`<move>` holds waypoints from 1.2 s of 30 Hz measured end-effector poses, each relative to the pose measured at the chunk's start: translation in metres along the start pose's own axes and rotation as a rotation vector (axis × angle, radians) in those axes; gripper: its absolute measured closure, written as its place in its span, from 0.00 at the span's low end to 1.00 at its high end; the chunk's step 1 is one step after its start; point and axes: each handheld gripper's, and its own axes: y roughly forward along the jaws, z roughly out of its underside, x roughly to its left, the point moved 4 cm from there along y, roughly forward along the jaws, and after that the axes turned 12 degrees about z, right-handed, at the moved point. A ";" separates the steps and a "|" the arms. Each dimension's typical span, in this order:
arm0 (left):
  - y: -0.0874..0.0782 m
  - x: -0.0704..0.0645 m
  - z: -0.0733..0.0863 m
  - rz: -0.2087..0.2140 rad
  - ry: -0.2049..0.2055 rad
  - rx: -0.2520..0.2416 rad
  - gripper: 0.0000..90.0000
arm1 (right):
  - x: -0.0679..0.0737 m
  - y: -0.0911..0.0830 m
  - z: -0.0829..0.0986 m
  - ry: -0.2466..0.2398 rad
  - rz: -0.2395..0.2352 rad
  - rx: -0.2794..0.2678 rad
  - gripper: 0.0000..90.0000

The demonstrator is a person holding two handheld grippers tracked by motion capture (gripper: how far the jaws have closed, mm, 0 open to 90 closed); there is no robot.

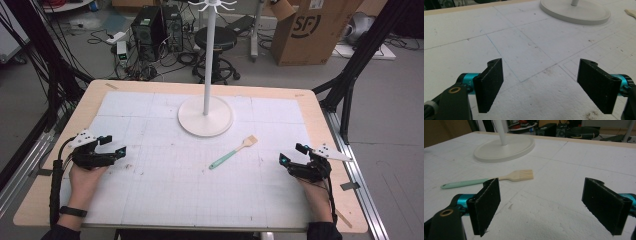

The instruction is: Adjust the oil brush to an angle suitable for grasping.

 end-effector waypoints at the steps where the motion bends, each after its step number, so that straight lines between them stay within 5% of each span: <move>1: 0.000 0.000 0.000 0.000 -0.001 0.000 0.24 | 0.000 0.000 0.000 0.003 0.001 0.003 0.16; 19: 0.000 -0.001 0.000 0.001 0.010 0.005 0.24 | 0.001 0.002 0.000 -0.001 -0.012 0.015 0.16; 26: 0.000 -0.001 0.000 0.000 0.011 0.004 0.24 | 0.008 0.003 -0.003 -0.031 -0.060 0.026 0.17; 36: 0.000 -0.001 0.000 0.002 0.013 0.006 0.24 | 0.035 0.007 -0.009 -0.111 -0.187 0.039 0.47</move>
